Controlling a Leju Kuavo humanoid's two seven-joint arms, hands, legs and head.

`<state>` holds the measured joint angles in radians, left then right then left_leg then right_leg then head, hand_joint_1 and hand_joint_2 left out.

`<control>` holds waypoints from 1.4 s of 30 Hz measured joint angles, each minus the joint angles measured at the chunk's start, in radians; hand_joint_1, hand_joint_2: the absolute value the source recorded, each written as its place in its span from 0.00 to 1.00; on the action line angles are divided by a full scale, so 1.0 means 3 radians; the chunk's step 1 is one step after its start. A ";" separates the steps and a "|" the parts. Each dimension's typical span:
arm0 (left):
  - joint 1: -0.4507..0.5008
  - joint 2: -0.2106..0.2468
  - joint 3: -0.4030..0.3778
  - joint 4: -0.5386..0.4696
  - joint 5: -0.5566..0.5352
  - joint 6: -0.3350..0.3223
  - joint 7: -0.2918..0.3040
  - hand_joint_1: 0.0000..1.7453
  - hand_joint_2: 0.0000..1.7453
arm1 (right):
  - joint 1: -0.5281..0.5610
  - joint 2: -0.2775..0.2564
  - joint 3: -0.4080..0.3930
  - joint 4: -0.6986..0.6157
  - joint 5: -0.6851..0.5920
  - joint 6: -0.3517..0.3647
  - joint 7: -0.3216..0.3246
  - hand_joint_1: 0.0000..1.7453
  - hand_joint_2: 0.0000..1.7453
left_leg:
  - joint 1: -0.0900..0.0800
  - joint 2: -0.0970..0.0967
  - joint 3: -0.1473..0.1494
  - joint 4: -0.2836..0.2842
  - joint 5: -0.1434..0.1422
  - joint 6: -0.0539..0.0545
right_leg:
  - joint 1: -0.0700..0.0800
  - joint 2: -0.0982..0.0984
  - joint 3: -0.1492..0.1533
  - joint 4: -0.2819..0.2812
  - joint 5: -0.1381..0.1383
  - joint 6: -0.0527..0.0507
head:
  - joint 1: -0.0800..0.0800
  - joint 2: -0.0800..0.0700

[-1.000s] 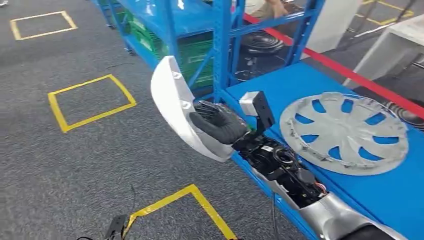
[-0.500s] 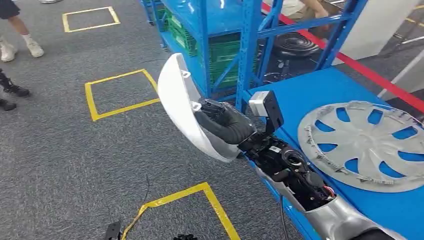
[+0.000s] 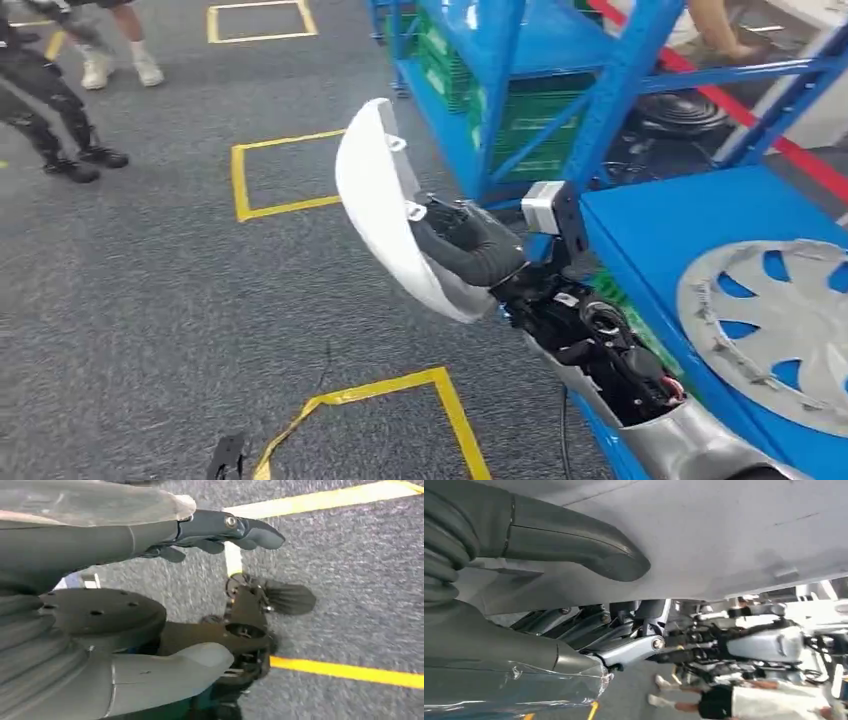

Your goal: Take the parts from the cabinet and place them on the table.

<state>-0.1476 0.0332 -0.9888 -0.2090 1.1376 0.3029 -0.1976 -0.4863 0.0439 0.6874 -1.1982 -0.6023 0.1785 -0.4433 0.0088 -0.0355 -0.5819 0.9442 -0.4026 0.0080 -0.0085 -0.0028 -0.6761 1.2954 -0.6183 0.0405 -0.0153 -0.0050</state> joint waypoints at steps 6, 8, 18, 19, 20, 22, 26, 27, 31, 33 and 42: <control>-0.0032 -0.0014 0.0000 0.0000 -0.0041 -0.0015 0.0033 0.00 1.00 | 0.0003 -0.0020 -0.0023 -0.0025 0.0001 0.0000 -0.0006 1.00 1.00 | -0.0013 -0.0247 -0.0015 0.0027 0.0007 -0.0023 | -0.0013 0.0332 0.0432 -0.1113 0.0609 -0.0091 | 0.0000 0.0000; -0.0046 -0.0015 0.0000 0.0000 -0.0048 -0.0018 0.0042 0.00 1.00 | 0.0006 -0.0028 -0.0036 -0.0027 0.0001 0.0018 -0.0013 1.00 1.00 | 0.0025 -0.0321 -0.0044 0.0009 0.0026 -0.0064 | 0.0017 0.0272 0.0432 -0.1122 0.0597 -0.0089 | 0.0016 0.0000; -0.0100 -0.0009 0.0000 0.0000 -0.0011 -0.0013 0.0044 0.00 1.00 | -0.0035 -0.0023 -0.0048 0.0001 0.0000 0.0173 -0.0075 1.00 1.00 | 0.0034 0.0104 -0.0406 0.0747 -0.0233 -0.0185 | -0.0003 -0.0174 0.0491 -0.1219 0.0629 -0.0142 | -0.0070 0.0000; -0.0101 -0.0004 0.0000 0.0000 -0.0011 -0.0014 0.0045 0.00 1.00 | -0.0046 -0.0020 -0.0048 0.0002 0.0000 0.0178 -0.0079 1.00 1.00 | 0.0036 0.0152 -0.0224 0.0405 -0.0087 -0.0184 | -0.0004 -0.0210 0.0494 -0.1212 0.0618 -0.0128 | -0.0079 0.0000; -0.0104 -0.0001 0.0000 0.0000 -0.0011 -0.0025 0.0044 0.00 1.00 | -0.0059 -0.0017 -0.0048 0.0003 -0.0002 0.0184 -0.0084 1.00 1.00 | 0.0033 0.0287 -0.0057 0.0110 0.0015 -0.0180 | 0.0002 -0.0237 0.0500 -0.1199 0.0604 -0.0110 | -0.0091 0.0000; -0.0114 -0.0003 0.0000 0.0000 -0.0010 -0.0041 0.0045 0.00 1.00 | -0.0087 -0.0015 -0.0048 0.0014 -0.0005 0.0202 -0.0093 1.00 1.00 | 0.0009 0.0298 -0.0020 0.0003 0.0004 -0.0130 | 0.0036 -0.0287 0.0496 -0.1178 0.0579 -0.0070 | -0.0088 0.0000; -0.0081 0.0014 0.0000 0.0000 0.0000 -0.0058 0.0045 0.00 1.00 | -0.0098 0.0022 -0.0046 0.0037 -0.0005 0.0244 -0.0122 1.00 1.00 | 0.0015 0.0172 -0.0014 -0.0004 0.0004 -0.0053 | 0.0001 -0.0268 0.0514 -0.1139 0.0513 0.0010 | -0.0053 0.0000; -0.0085 0.0019 0.0000 0.0000 0.0001 -0.0064 0.0045 0.00 1.00 | -0.0103 0.0032 -0.0043 0.0043 -0.0005 0.0259 -0.0132 1.00 1.00 | 0.0016 0.0143 -0.0014 -0.0004 0.0004 -0.0036 | -0.0003 -0.0132 0.0462 -0.1001 0.0414 0.0015 | -0.0038 0.0000; -0.0090 0.0020 0.0000 0.0000 0.0005 -0.0094 0.0042 0.00 1.00 | -0.0093 0.0032 -0.0042 0.0092 -0.0017 0.0295 -0.0140 1.00 1.00 | -0.0003 -0.0005 -0.0013 0.0000 0.0004 -0.0003 | -0.0001 -0.0003 -0.0031 -0.0007 0.0038 0.0012 | 0.0008 0.0000; -0.0088 0.0020 0.0000 0.0000 0.0005 -0.0099 0.0042 0.00 1.00 | -0.0090 0.0033 -0.0042 0.0111 -0.0017 0.0304 -0.0142 1.00 1.00 | -0.0008 -0.0092 -0.0005 0.0001 0.0004 -0.0003 | 0.0001 0.0007 0.0036 -0.0225 0.0244 -0.0017 | 0.0013 0.0000; -0.0068 0.0013 0.0000 0.0001 -0.0013 -0.0099 0.0046 0.00 1.00 | -0.0105 0.0070 -0.0048 0.0139 -0.0017 0.0287 -0.0146 1.00 1.00 | -0.0001 -0.0157 -0.0079 0.0072 -0.0043 -0.0115 | -0.0011 0.0105 0.0480 -0.1248 0.0663 -0.0130 | 0.0020 0.0000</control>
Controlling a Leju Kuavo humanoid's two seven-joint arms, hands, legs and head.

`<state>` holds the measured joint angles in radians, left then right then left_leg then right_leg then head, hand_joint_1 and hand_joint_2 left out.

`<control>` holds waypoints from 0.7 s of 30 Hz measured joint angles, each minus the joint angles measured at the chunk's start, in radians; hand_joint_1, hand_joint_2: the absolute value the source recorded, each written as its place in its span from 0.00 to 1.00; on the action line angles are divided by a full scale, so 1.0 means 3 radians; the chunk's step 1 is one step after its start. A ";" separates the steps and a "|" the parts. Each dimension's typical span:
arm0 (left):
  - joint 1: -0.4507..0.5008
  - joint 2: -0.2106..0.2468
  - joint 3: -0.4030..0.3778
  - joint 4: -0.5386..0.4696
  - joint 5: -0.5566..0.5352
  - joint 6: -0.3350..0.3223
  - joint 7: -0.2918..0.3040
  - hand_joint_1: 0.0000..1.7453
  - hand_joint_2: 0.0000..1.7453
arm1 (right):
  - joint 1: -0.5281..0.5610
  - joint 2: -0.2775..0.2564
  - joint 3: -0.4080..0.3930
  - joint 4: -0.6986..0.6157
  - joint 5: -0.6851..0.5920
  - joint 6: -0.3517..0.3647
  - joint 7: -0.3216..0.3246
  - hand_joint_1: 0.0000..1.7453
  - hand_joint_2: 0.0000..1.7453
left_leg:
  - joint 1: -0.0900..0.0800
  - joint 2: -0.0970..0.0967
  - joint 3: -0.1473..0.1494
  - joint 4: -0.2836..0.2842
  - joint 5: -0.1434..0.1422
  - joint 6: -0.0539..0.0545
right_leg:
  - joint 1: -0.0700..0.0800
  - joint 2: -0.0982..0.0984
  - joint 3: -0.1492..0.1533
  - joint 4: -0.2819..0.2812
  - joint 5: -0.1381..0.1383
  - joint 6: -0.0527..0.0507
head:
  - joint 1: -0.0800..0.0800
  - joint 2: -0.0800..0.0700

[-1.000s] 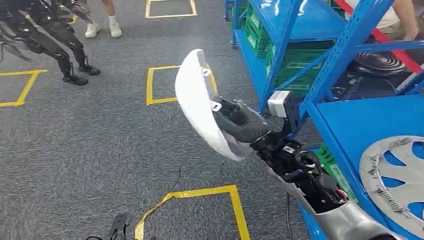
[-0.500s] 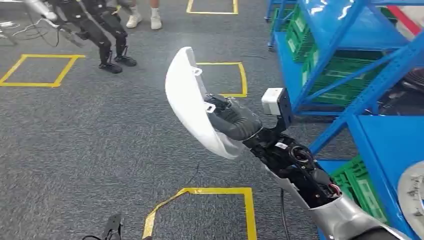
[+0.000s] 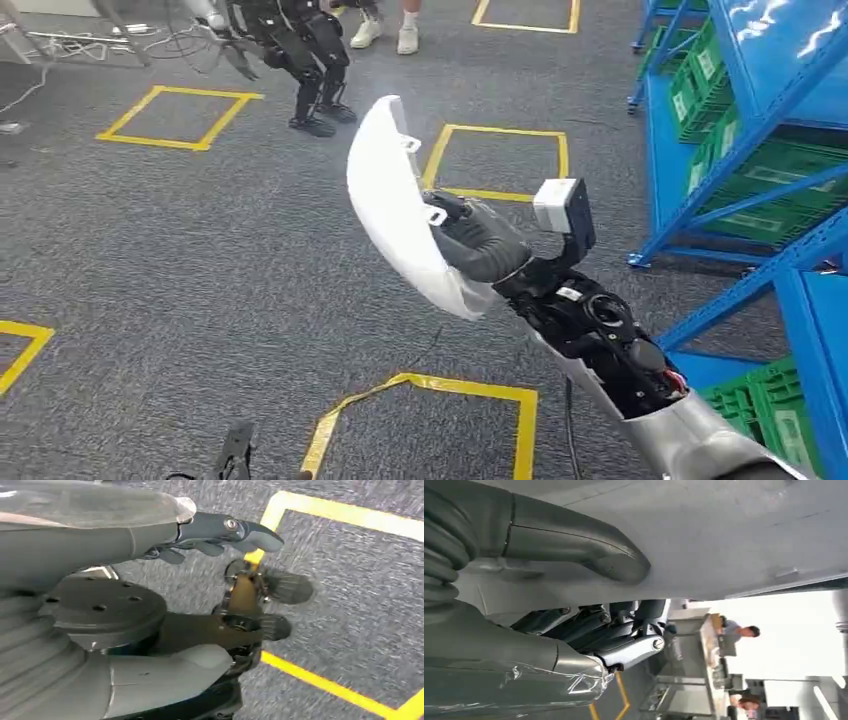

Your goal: Take the parts from the cabinet and place them on the table.

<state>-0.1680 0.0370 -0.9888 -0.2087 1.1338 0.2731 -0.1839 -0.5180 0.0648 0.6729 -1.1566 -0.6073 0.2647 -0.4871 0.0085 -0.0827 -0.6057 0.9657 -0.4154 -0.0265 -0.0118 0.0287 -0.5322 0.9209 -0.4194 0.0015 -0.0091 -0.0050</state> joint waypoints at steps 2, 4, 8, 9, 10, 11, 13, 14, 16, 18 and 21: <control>-0.0015 0.0003 0.0000 0.0000 -0.0008 0.0001 0.0022 0.00 1.00 | 0.0005 0.0004 -0.0008 0.0000 -0.0001 -0.0009 0.0015 1.00 1.00 | 0.0011 0.0193 -0.0232 0.0504 -0.0266 -0.0035 | 0.0007 -0.0078 0.0002 -0.0004 0.0003 -0.0020 | -0.0052 0.0000; -0.0014 0.0004 0.0000 0.0000 -0.0014 0.0001 0.0033 0.00 1.00 | 0.0040 0.0004 -0.0014 0.0000 0.0000 -0.0011 0.0037 1.00 1.00 | 0.0024 0.0230 -0.0463 0.0976 -0.0428 -0.0066 | 0.0010 -0.0161 -0.0004 -0.0002 -0.0002 -0.0022 | -0.0058 0.0000; -0.0016 0.0024 0.0000 0.0000 -0.0034 0.0000 0.0036 0.00 1.00 | 0.0060 0.0005 -0.0014 0.0000 0.0000 -0.0009 0.0064 1.00 1.00 | 0.0047 0.0326 -0.0059 0.0221 -0.0021 -0.0094 | 0.0001 -0.0283 0.0000 0.0026 -0.0028 0.0011 | -0.0091 0.0000; -0.0024 0.0022 0.0000 -0.0001 -0.0036 0.0000 0.0036 0.00 1.00 | 0.0059 0.0006 -0.0014 -0.0001 0.0000 -0.0009 0.0066 1.00 1.00 | 0.0046 0.0469 0.0091 -0.0041 0.0036 -0.0094 | 0.0013 -0.0299 0.0001 0.0042 -0.0042 0.0032 | -0.0108 0.0000; -0.0037 0.0022 0.0000 0.0000 -0.0042 0.0000 0.0036 0.00 1.00 | 0.0058 0.0005 -0.0017 -0.0003 0.0000 -0.0009 0.0066 1.00 1.00 | 0.0018 0.0455 0.0092 -0.0074 0.0023 -0.0060 | 0.0040 -0.0318 -0.0010 0.0060 -0.0058 0.0058 | -0.0135 0.0000; -0.0040 0.0022 0.0000 0.0000 -0.0045 -0.0001 0.0036 0.00 1.00 | 0.0061 0.0006 -0.0017 -0.0003 0.0000 -0.0009 0.0073 1.00 1.00 | 0.0021 0.0414 0.0084 -0.0072 0.0027 -0.0022 | 0.0039 -0.0336 -0.0004 0.0058 -0.0062 0.0067 | -0.0097 0.0000; -0.0033 0.0024 0.0000 0.0000 -0.0045 -0.0004 0.0036 0.00 1.00 | 0.0060 0.0008 -0.0015 -0.0003 0.0000 -0.0004 0.0071 1.00 1.00 | 0.0008 0.0357 0.0077 -0.0061 0.0019 0.0017 | 0.0032 -0.0386 0.0019 0.0053 -0.0069 0.0101 | -0.0067 0.0000; -0.0033 0.0025 0.0000 0.0000 -0.0045 -0.0004 0.0036 0.00 1.00 | 0.0060 0.0008 -0.0018 -0.0005 0.0000 -0.0006 0.0071 1.00 1.00 | 0.0017 0.0330 0.0089 -0.0076 0.0030 0.0052 | 0.0024 -0.0409 0.0022 0.0061 -0.0086 0.0125 | -0.0069 0.0000; -0.0033 0.0027 0.0000 0.0000 -0.0045 -0.0004 0.0036 0.00 1.00 | 0.0059 0.0008 -0.0019 -0.0018 0.0000 -0.0004 0.0069 1.00 1.00 | 0.0027 0.0291 0.0093 -0.0081 0.0037 0.0090 | 0.0003 -0.0214 -0.0068 0.0304 -0.0271 0.0147 | -0.0045 0.0000; -0.0038 0.0027 0.0000 0.0000 -0.0045 -0.0004 0.0036 0.00 1.00 | 0.0073 0.0008 -0.0020 -0.0018 0.0000 -0.0004 0.0070 1.00 1.00 | 0.0021 0.0234 0.0091 -0.0081 0.0037 0.0110 | 0.0003 -0.0130 -0.0354 0.0933 -0.0561 0.0154 | -0.0011 0.0000; -0.0030 0.0025 0.0000 0.0000 -0.0045 -0.0005 0.0036 0.00 1.00 | 0.0099 0.0008 -0.0025 -0.0018 0.0000 -0.0009 0.0071 1.00 1.00 | -0.0001 0.0126 0.0095 -0.0078 0.0036 0.0112 | 0.0011 -0.0102 -0.0496 0.1159 -0.0520 0.0132 | 0.0006 0.0000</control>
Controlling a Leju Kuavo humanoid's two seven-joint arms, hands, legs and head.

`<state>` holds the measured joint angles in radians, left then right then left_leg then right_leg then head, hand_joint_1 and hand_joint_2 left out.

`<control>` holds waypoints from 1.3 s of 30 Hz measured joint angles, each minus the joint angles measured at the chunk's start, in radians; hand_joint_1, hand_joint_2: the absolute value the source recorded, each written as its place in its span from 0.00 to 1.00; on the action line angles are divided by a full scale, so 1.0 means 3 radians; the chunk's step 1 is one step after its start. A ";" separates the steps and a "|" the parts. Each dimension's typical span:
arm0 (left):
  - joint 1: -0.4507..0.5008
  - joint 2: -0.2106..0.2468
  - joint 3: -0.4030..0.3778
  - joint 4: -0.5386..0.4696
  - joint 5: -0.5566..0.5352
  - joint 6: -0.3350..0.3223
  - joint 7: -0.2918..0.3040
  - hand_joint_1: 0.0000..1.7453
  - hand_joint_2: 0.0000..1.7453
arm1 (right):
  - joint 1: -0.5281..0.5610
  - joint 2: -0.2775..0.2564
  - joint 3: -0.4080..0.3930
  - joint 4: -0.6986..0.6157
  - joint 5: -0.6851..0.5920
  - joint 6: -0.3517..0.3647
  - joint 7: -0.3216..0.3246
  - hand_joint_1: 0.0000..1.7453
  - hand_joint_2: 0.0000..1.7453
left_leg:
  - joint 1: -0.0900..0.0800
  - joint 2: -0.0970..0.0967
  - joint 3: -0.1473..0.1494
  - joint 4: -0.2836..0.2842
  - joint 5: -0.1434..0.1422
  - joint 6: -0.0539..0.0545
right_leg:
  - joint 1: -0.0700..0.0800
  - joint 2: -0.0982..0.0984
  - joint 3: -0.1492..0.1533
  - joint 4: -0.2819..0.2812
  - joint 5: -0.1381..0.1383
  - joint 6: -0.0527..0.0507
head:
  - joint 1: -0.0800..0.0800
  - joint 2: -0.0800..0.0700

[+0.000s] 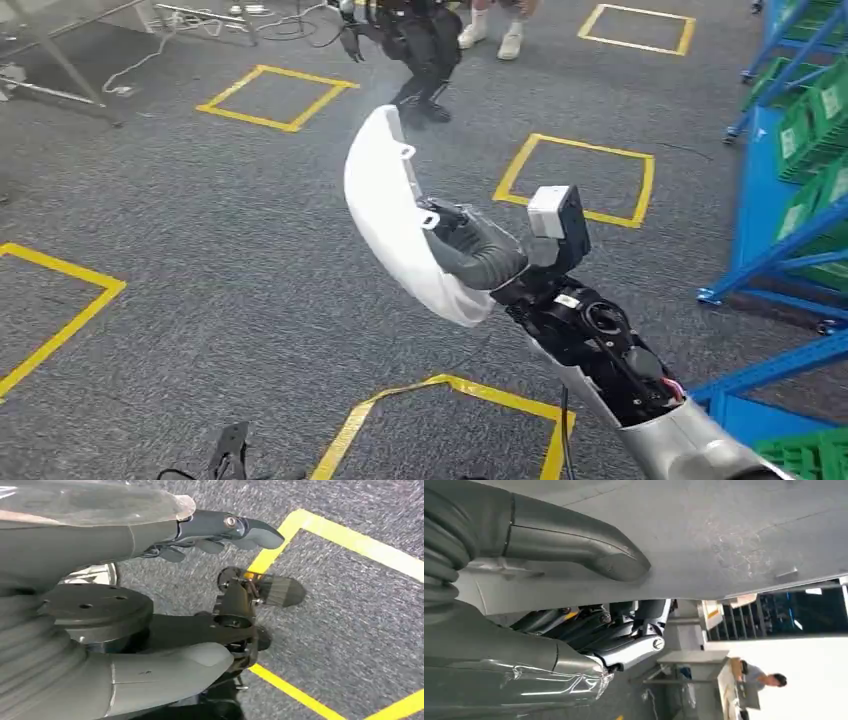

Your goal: Take the parts from the cabinet and place them on the table.

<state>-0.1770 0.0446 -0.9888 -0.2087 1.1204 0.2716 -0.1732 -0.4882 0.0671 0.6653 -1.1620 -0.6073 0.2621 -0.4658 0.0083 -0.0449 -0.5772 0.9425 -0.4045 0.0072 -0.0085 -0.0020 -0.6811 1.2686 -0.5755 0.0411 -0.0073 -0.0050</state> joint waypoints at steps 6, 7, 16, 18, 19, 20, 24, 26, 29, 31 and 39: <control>0.0000 -0.0013 0.0000 0.0000 0.0000 0.0000 0.0000 0.00 1.00 | -0.0001 0.0000 -0.0003 -0.0001 0.0000 0.0000 -0.0001 1.00 1.00 | 0.0010 -0.0187 -0.0032 0.0009 0.0017 -0.0045 | 0.0019 0.0218 0.0449 -0.1053 0.0455 -0.0090 | 0.0004 0.0000; 0.0010 -0.0013 0.0000 0.0000 0.0000 0.0000 0.0000 0.00 1.00 | -0.0003 0.0000 -0.0001 -0.0001 0.0000 0.0000 0.0000 1.00 1.00 | 0.0021 -0.0215 -0.0031 -0.0008 0.0026 -0.0069 | 0.0025 0.0197 0.0454 -0.1055 0.0454 -0.0097 | 0.0010 0.0000; 0.0008 0.0001 0.0000 0.0000 0.0000 0.0001 0.0000 0.00 1.00 | -0.0001 0.0013 -0.0003 -0.0010 0.0000 0.0003 0.0001 1.00 1.00 | 0.0034 0.0126 -0.0442 0.0857 -0.0304 -0.0198 | -0.0010 -0.0127 0.0508 -0.1155 0.0493 -0.0146 | -0.0079 0.0000; 0.0002 0.0010 0.0000 0.0000 0.0000 0.0001 0.0000 0.00 1.00 | -0.0003 0.0013 -0.0003 -0.0010 0.0000 0.0003 0.0001 1.00 1.00 | 0.0042 0.0212 -0.0085 0.0181 -0.0008 -0.0198 | -0.0017 -0.0185 0.0514 -0.1129 0.0467 -0.0117 | -0.0098 0.0000; -0.0006 0.0006 0.0000 0.0000 0.0000 0.0001 0.0000 0.00 1.00 | -0.0006 0.0013 -0.0003 -0.0011 0.0000 0.0003 0.0000 1.00 1.00 | 0.0024 0.0337 0.0003 -0.0019 -0.0022 -0.0185 | 0.0005 -0.0202 0.0508 -0.1114 0.0450 -0.0091 | -0.0112 0.0000; -0.0009 0.0005 0.0000 0.0000 0.0000 0.0001 0.0000 0.00 1.00 | -0.0008 0.0013 -0.0004 -0.0010 0.0000 0.0001 0.0001 1.00 1.00 | 0.0015 0.0281 0.0001 -0.0015 0.0005 -0.0144 | 0.0019 -0.0216 0.0502 -0.1102 0.0442 -0.0076 | -0.0123 0.0000; 0.0003 0.0008 0.0000 0.0000 0.0000 0.0000 0.0000 0.00 1.00 | -0.0010 0.0013 -0.0004 -0.0011 0.0000 0.0003 0.0001 1.00 1.00 | 0.0026 0.0179 -0.0001 -0.0015 0.0008 -0.0055 | -0.0004 -0.0235 0.0516 -0.1088 0.0402 -0.0001 | -0.0072 0.0000; -0.0006 0.0009 0.0000 0.0000 0.0000 0.0001 0.0000 0.00 1.00 | -0.0012 0.0013 -0.0003 -0.0012 0.0000 0.0005 -0.0003 1.00 1.00 | 0.0026 0.0147 -0.0002 -0.0015 0.0010 -0.0016 | -0.0008 -0.0065 0.0389 -0.0758 0.0181 0.0014 | -0.0041 0.0000; -0.0003 0.0003 0.0000 0.0000 0.0011 0.0000 0.0000 0.00 1.00 | -0.0002 0.0011 -0.0001 -0.0008 -0.0062 0.0152 0.0056 1.00 1.00 | 0.0013 0.0057 -0.0003 -0.0013 0.0008 -0.0007 | -0.0005 -0.0010 0.0008 0.0039 -0.0116 0.0019 | -0.0013 0.0000; 0.0011 -0.0003 0.0000 0.0000 0.0028 -0.0004 -0.0006 0.00 1.00 | -0.0011 0.0046 0.0025 -0.0001 -0.0085 0.0256 0.0084 1.00 1.00 | 0.0010 -0.0010 0.0003 -0.0010 0.0008 -0.0007 | -0.0003 -0.0003 0.0039 -0.0083 0.0045 -0.0002 | -0.0008 0.0000; 0.0036 -0.0019 0.0000 0.0000 0.0036 -0.0004 -0.0017 0.00 1.00 | -0.0089 0.0179 0.0116 0.0028 -0.0103 0.0243 0.0053 1.00 1.00 | 0.0013 -0.0267 -0.0048 -0.0022 0.0049 -0.0130 | -0.0026 0.0149 0.0473 -0.1099 0.0467 -0.0110 | 0.0004 0.0000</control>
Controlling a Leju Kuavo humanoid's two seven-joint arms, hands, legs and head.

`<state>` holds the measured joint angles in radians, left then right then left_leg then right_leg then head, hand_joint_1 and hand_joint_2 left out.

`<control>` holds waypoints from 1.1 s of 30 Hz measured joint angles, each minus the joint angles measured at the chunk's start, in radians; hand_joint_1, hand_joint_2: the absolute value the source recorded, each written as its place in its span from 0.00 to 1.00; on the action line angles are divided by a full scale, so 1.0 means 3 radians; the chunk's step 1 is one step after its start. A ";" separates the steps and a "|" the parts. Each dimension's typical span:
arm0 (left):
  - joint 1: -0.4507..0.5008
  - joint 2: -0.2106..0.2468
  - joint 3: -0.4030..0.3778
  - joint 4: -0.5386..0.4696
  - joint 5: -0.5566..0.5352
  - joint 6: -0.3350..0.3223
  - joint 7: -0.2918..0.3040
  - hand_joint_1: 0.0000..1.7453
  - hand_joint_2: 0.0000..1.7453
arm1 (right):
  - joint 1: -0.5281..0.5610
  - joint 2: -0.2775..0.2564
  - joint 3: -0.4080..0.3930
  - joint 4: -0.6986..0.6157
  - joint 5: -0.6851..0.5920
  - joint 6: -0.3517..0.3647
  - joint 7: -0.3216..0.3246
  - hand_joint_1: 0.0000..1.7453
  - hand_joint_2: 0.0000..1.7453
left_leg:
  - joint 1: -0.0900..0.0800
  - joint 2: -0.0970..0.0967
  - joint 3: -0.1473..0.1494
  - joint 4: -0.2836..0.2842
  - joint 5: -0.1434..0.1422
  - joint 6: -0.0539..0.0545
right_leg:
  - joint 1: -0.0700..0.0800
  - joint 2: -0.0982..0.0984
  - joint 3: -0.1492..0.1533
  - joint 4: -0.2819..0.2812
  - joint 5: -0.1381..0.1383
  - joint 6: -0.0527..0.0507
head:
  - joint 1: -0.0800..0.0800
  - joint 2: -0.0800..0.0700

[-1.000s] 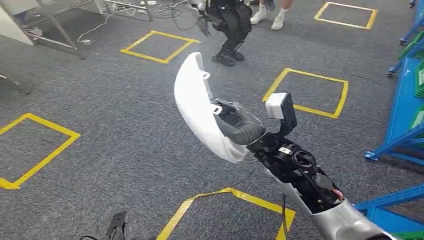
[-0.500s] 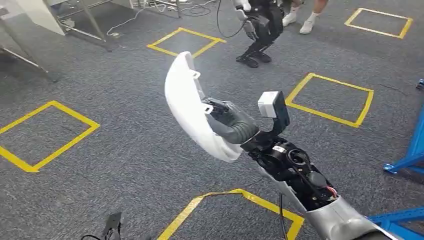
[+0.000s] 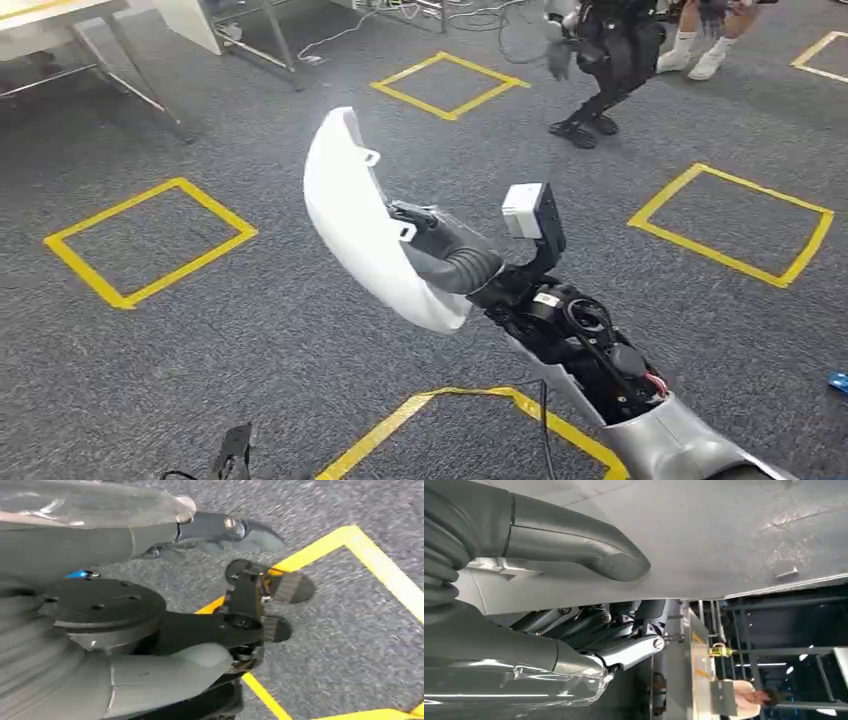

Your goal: Take the parts from the cabinet and place them on the table.

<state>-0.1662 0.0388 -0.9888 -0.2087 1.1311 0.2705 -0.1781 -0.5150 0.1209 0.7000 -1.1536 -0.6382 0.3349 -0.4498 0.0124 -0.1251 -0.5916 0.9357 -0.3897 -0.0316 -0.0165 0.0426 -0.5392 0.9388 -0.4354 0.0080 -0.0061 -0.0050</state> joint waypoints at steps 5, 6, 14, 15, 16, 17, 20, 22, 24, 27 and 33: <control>-0.0013 -0.0007 0.0000 0.0001 0.0000 0.0000 0.0001 0.00 1.00 | -0.0014 0.0031 0.0039 0.0019 0.0000 0.0000 0.0004 1.00 1.00 | 0.0015 0.0368 -0.0494 0.1047 -0.0514 -0.0070 | 0.0007 -0.0196 0.0014 -0.0037 0.0017 -0.0040 | -0.0080 0.0000; -0.0008 -0.0009 0.0000 0.0001 0.0000 0.0000 0.0003 0.00 1.00 | -0.0013 0.0031 0.0051 0.0027 0.0000 0.0000 0.0004 1.00 1.00 | 0.0017 0.0376 -0.0532 0.1123 -0.0506 -0.0077 | 0.0006 -0.0232 0.0013 -0.0036 0.0016 -0.0040 | -0.0088 0.0000; -0.0024 -0.0001 0.0000 0.0001 -0.0027 0.0001 0.0005 0.00 1.00 | -0.0019 0.0050 0.0090 0.0032 0.0001 0.0009 0.0010 1.00 1.00 | -0.0015 0.0520 0.0028 0.0039 -0.0072 0.0027 | 0.0050 -0.0418 0.0030 0.0009 -0.0045 0.0061 | -0.0097 0.0000; -0.0021 0.0000 0.0000 0.0001 -0.0031 0.0003 0.0005 0.00 1.00 | -0.0020 0.0051 0.0092 0.0032 0.0001 0.0010 0.0010 1.00 1.00 | -0.0017 0.0492 0.0030 0.0032 -0.0068 0.0054 | 0.0042 -0.0443 0.0036 0.0014 -0.0055 0.0081 | -0.0094 0.0000; -0.0020 0.0000 0.0000 0.0001 -0.0034 0.0005 0.0010 0.00 1.00 | -0.0022 0.0052 0.0093 0.0031 0.0001 0.0011 0.0011 1.00 1.00 | 0.0005 0.0468 0.0042 0.0021 -0.0058 0.0080 | 0.0020 -0.0378 0.0028 0.0048 -0.0096 0.0110 | -0.0092 0.0000; -0.0027 0.0003 0.0000 0.0001 -0.0036 0.0010 0.0010 0.00 1.00 | -0.0023 0.0052 0.0097 0.0031 0.0001 0.0018 0.0012 1.00 1.00 | 0.0008 0.0446 0.0040 0.0021 -0.0057 0.0096 | 0.0019 -0.0262 -0.0021 0.0186 -0.0198 0.0119 | -0.0074 0.0000; -0.0032 -0.0001 0.0000 0.0001 -0.0036 0.0010 0.0014 0.00 1.00 | -0.0010 0.0051 0.0106 0.0042 0.0001 0.0020 0.0013 1.00 1.00 | -0.0002 0.0370 0.0038 0.0023 -0.0057 0.0125 | 0.0023 -0.0163 -0.0407 0.1013 -0.0570 0.0131 | -0.0022 0.0000; -0.0028 -0.0001 0.0000 0.0001 -0.0036 0.0010 0.0015 0.00 1.00 | 0.0002 0.0051 0.0116 0.0053 0.0001 0.0020 0.0013 1.00 1.00 | -0.0008 0.0299 0.0040 0.0026 -0.0057 0.0125 | 0.0024 -0.0156 -0.0490 0.1131 -0.0520 0.0115 | -0.0015 0.0000; -0.0031 -0.0001 0.0000 0.0001 -0.0036 0.0010 0.0015 0.00 1.00 | -0.0002 0.0051 0.0122 0.0056 0.0016 0.0031 0.0009 1.00 1.00 | -0.0009 0.0216 0.0048 0.0030 -0.0059 0.0123 | 0.0025 -0.0128 -0.0287 0.0637 -0.0200 0.0077 | -0.0003 0.0000; -0.0036 -0.0009 0.0000 0.0001 -0.0036 0.0010 0.0015 0.00 1.00 | -0.0010 0.0051 0.0134 0.0061 0.0017 0.0034 0.0004 1.00 1.00 | -0.0016 0.0132 0.0025 0.0045 -0.0060 0.0099 | 0.0022 0.0086 -0.0055 0.0074 0.0001 0.0014 | -0.0011 0.0000; -0.0025 -0.0001 0.0000 0.0001 -0.0028 0.0011 0.0015 0.00 1.00 | -0.0035 0.0069 0.0140 0.0074 0.0017 0.0065 -0.0004 1.00 1.00 | 0.0005 0.0305 -0.0127 0.0306 -0.0228 -0.0011 | 0.0003 -0.0073 -0.0011 -0.0007 0.0007 -0.0041 | -0.0046 0.0000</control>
<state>-0.1738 0.0385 -0.9888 -0.2083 1.1227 0.2739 -0.1736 -0.5256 0.1415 0.7420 -1.1315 -0.6332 0.3544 -0.4509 0.0140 -0.0336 -0.6297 1.0275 -0.4582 -0.0348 -0.0156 0.0207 -0.5424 0.9366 -0.4333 -0.0043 -0.0198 -0.0050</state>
